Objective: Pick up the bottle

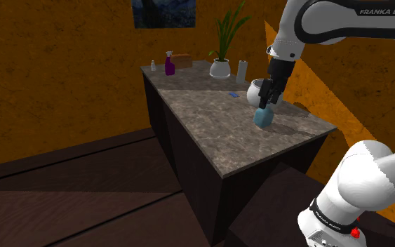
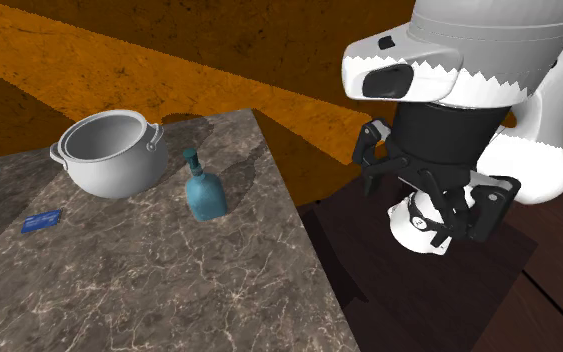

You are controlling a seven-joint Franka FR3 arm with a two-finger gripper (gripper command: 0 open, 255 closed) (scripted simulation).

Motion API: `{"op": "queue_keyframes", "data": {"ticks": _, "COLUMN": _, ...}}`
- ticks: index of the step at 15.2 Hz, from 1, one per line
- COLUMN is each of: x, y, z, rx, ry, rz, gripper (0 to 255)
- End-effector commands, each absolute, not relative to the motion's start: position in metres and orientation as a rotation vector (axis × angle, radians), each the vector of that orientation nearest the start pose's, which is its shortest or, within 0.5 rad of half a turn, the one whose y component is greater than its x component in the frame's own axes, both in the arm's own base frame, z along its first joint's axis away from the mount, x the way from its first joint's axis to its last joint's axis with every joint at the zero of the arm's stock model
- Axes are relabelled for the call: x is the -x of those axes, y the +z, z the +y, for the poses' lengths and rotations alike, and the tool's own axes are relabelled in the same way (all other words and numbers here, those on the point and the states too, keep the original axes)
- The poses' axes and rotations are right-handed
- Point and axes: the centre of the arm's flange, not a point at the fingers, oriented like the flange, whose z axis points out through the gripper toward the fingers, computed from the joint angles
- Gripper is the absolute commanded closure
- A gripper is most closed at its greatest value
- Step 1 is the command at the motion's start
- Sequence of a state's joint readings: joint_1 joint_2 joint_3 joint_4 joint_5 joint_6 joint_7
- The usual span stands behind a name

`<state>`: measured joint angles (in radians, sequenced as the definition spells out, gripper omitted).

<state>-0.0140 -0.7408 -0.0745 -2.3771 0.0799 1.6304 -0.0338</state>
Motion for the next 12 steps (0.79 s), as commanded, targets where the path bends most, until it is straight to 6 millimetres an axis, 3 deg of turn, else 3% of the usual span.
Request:
{"op": "queue_keyframes", "data": {"ticks": 1, "x": -0.323, "y": 0.572, "z": -0.026, "rx": 3.011, "ry": 0.001, "rz": 0.060, "gripper": 0}}
{"op": "queue_keyframes", "data": {"ticks": 12, "x": -0.372, "y": 0.529, "z": -0.146, "rx": 3.071, "ry": -0.003, "rz": 0.092, "gripper": 0}}
